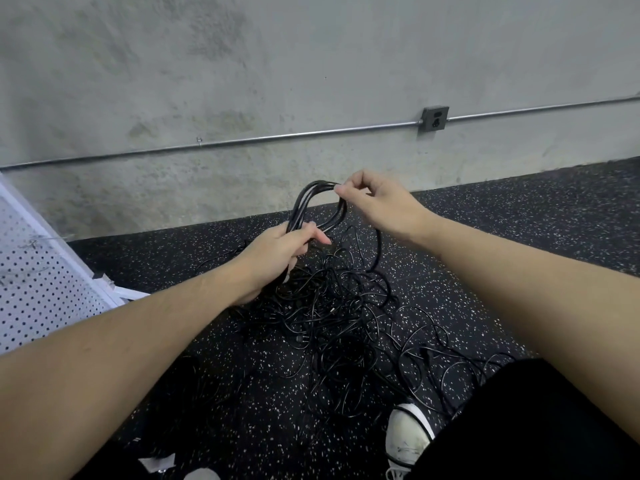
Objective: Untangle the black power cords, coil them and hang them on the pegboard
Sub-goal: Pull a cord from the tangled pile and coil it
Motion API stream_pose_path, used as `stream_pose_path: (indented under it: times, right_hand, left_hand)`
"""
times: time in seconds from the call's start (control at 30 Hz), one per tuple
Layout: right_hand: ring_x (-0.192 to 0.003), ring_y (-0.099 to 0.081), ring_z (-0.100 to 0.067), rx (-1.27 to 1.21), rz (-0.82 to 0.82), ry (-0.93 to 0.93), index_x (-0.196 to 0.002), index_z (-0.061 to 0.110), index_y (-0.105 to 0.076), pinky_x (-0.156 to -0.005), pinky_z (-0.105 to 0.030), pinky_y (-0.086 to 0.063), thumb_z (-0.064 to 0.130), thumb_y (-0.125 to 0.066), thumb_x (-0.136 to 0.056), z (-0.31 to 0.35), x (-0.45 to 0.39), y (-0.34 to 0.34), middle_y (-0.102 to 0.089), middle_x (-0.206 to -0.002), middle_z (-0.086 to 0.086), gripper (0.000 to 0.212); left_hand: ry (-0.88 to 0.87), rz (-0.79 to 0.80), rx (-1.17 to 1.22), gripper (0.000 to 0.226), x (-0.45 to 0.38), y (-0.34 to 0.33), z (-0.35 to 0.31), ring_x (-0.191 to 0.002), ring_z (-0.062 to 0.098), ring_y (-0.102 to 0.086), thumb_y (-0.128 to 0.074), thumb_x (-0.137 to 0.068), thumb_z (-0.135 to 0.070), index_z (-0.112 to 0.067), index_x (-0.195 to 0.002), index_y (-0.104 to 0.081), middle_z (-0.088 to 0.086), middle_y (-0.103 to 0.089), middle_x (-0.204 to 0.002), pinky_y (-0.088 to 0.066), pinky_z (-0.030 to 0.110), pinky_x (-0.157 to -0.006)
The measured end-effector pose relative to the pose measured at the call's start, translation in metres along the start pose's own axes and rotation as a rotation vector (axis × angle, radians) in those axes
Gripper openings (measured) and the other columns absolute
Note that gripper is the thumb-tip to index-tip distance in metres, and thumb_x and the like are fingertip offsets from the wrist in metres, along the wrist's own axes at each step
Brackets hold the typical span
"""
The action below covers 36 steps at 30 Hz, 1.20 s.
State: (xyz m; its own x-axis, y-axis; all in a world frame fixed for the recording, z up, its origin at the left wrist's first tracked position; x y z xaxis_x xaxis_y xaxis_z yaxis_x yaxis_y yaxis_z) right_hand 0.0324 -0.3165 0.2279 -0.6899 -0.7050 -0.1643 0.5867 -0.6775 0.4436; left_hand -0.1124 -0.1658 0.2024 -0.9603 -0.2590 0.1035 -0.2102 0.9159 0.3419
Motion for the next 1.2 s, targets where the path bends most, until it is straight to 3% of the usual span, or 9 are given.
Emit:
stream_pose_path:
  times: [0.23, 0.33, 0.43, 0.53, 0.6, 0.8, 0.9, 1.03, 1.2]
  right_hand:
    - [-0.082, -0.065, -0.020, -0.446, -0.153, -0.147, -0.107, 0.018, -0.042, -0.068, -0.041, -0.058, 0.035, -0.075, -0.091, 0.007, -0.005, -0.017, -0.070, -0.091, -0.007, 0.041]
    - [-0.066, -0.070, -0.020, -0.567, -0.022, -0.320, -0.124, 0.009, -0.051, -0.068, -0.038, -0.064, 0.037, -0.071, -0.094, 0.012, 0.000, -0.025, -0.071, -0.070, -0.005, 0.046]
    - [-0.057, -0.060, -0.014, -0.614, -0.002, -0.379, -0.107, 0.008, -0.063, -0.065, -0.034, -0.064, 0.037, -0.068, -0.096, 0.017, 0.000, -0.032, -0.052, -0.056, 0.002, 0.031]
    - [-0.045, -0.039, -0.012, -0.772, -0.052, -0.391, -0.084, 0.015, -0.050, -0.049, -0.024, -0.045, 0.034, -0.062, -0.100, 0.030, -0.002, -0.040, -0.034, -0.048, 0.004, 0.027]
    - [-0.039, -0.024, -0.009, -0.883, -0.086, -0.387, -0.074, 0.019, -0.039, -0.042, -0.021, -0.028, 0.029, -0.058, -0.102, 0.036, -0.006, -0.044, -0.024, -0.045, 0.007, 0.035]
    - [-0.040, -0.010, -0.007, -1.012, -0.081, -0.428, -0.068, 0.024, -0.028, -0.035, -0.018, -0.009, 0.027, -0.051, -0.104, 0.038, -0.012, -0.045, -0.015, -0.049, 0.009, 0.043]
    - [-0.040, -0.011, -0.008, -0.982, -0.063, -0.425, -0.070, 0.024, -0.030, -0.036, -0.018, -0.014, 0.029, -0.050, -0.105, 0.040, -0.014, -0.047, -0.016, -0.050, 0.008, 0.041]
    - [-0.044, -0.029, -0.010, -0.889, -0.029, -0.385, -0.073, 0.022, -0.036, -0.040, -0.019, -0.033, 0.037, -0.049, -0.105, 0.042, -0.012, -0.051, -0.029, -0.055, 0.005, 0.038]
    - [-0.079, -0.064, -0.019, -0.643, 0.196, -0.385, -0.118, 0.010, -0.060, -0.081, -0.038, -0.056, 0.048, -0.019, -0.108, 0.028, -0.001, -0.055, -0.068, -0.081, -0.002, 0.056]
  left_hand:
    - [-0.114, 0.077, -0.031, 0.038, 0.002, -0.008, -0.006, -0.057, 0.010, -0.033, -0.042, -0.109, -0.038, -0.032, -0.085, -0.070, -0.008, -0.035, -0.068, -0.032, 0.025, -0.054]
    - [-0.120, 0.082, -0.025, 0.036, 0.003, -0.007, -0.002, -0.056, 0.008, -0.034, -0.042, -0.110, -0.036, -0.027, -0.086, -0.069, -0.008, -0.038, -0.069, -0.031, 0.027, -0.054]
    - [-0.099, 0.096, 0.005, 0.035, 0.005, -0.009, 0.002, -0.053, 0.007, -0.036, -0.043, -0.109, -0.036, -0.023, -0.087, -0.067, -0.007, -0.048, -0.069, -0.032, 0.027, -0.054]
    - [-0.064, 0.070, 0.021, 0.038, 0.006, -0.013, 0.000, -0.051, 0.006, -0.045, -0.045, -0.107, -0.045, -0.033, -0.082, -0.071, 0.007, -0.052, -0.074, -0.049, 0.043, -0.080]
    - [-0.061, 0.051, 0.029, 0.044, 0.008, -0.015, -0.003, -0.051, 0.001, -0.052, -0.042, -0.109, -0.041, -0.040, -0.077, -0.073, 0.008, -0.047, -0.064, -0.033, 0.062, -0.112]
    - [-0.052, 0.150, -0.108, 0.036, 0.008, -0.007, -0.025, -0.092, -0.009, -0.065, -0.043, -0.108, -0.039, -0.028, -0.105, -0.077, -0.018, -0.076, -0.089, -0.041, 0.030, -0.097]
    - [-0.065, 0.146, -0.111, 0.031, 0.003, 0.000, -0.022, -0.106, 0.009, -0.067, -0.047, -0.108, -0.035, -0.026, -0.106, -0.077, -0.008, -0.078, -0.099, -0.043, 0.034, -0.106]
    - [-0.074, 0.084, 0.106, 0.026, 0.005, -0.002, -0.009, -0.077, 0.019, -0.069, -0.049, -0.108, -0.021, -0.017, -0.115, -0.073, 0.000, -0.060, -0.082, -0.051, 0.023, -0.080]
    - [-0.094, -0.033, 0.228, 0.030, 0.001, 0.003, -0.003, -0.065, 0.009, -0.060, -0.047, -0.109, -0.022, -0.021, -0.123, -0.073, 0.001, -0.070, -0.085, -0.052, 0.047, -0.102]
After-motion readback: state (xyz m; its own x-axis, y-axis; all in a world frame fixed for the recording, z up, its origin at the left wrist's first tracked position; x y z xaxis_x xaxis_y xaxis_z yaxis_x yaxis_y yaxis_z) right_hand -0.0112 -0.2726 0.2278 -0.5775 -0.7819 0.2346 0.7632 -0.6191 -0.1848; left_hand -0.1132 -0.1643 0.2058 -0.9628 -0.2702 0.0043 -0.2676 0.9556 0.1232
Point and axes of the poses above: each hand's wrist, its own x-axis away from the middle knuckle, its own y-axis out of the back of the hand, z = x × y, the point moved 1 cm from there along -x, towards the middle knuckle
